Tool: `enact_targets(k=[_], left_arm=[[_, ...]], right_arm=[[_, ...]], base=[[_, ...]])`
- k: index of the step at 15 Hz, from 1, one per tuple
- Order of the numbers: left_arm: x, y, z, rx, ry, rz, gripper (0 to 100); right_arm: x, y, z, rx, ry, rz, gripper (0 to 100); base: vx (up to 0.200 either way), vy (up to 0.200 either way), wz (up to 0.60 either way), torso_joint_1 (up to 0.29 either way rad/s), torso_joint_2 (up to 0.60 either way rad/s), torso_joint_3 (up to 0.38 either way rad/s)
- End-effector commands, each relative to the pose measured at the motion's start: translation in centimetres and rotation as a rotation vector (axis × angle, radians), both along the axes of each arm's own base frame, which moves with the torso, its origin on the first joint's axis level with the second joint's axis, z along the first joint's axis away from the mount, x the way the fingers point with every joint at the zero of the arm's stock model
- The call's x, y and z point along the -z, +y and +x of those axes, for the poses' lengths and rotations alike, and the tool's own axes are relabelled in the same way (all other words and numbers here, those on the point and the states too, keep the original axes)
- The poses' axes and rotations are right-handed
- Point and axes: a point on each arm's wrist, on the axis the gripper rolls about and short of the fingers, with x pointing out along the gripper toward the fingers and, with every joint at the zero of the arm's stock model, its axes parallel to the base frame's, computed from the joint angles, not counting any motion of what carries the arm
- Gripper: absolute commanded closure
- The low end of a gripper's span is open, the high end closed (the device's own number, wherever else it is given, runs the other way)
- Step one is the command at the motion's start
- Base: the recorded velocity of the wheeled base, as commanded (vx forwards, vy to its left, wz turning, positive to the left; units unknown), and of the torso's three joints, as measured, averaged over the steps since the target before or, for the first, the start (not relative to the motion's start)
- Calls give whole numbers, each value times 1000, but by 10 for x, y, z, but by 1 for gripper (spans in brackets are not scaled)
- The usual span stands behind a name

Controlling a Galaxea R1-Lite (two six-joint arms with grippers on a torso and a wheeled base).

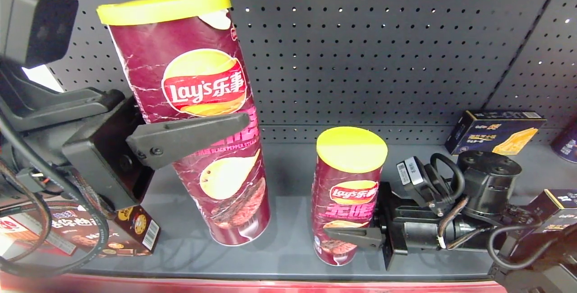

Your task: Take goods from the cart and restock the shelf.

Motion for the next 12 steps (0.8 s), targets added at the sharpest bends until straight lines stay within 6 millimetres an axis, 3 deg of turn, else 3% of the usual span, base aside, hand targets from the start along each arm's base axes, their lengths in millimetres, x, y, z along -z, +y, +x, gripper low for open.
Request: enact_targets(k=[1, 4, 5, 9, 11, 12], left_arm=[[0, 0, 0, 0, -1, -1, 100], [0, 0, 0, 0, 2, 1, 100], [0, 0, 0, -1, 1, 0, 100], [4, 0, 0, -1, 12, 5, 100], [5, 0, -1, 0, 14, 6, 100], [5, 0, -1, 0, 14, 6, 100]], right_arm=[[6, -1, 3, 8, 16, -11, 100], [10, 1, 5, 7, 24, -18, 100], [10, 1, 5, 6, 20, -15, 0], [4, -3, 0, 8, 5, -5, 0], [-11, -12, -10, 14, -34, 21, 0], [-24, -26, -20, 40, -71, 45, 0]], base=[[0, 0, 0, 0, 0, 0], [0, 0, 0, 0, 0, 0], [0, 0, 0, 0, 0, 0], [0, 0, 0, 0, 0, 0], [0, 0, 0, 0, 0, 0], [0, 0, 0, 0, 0, 0]])
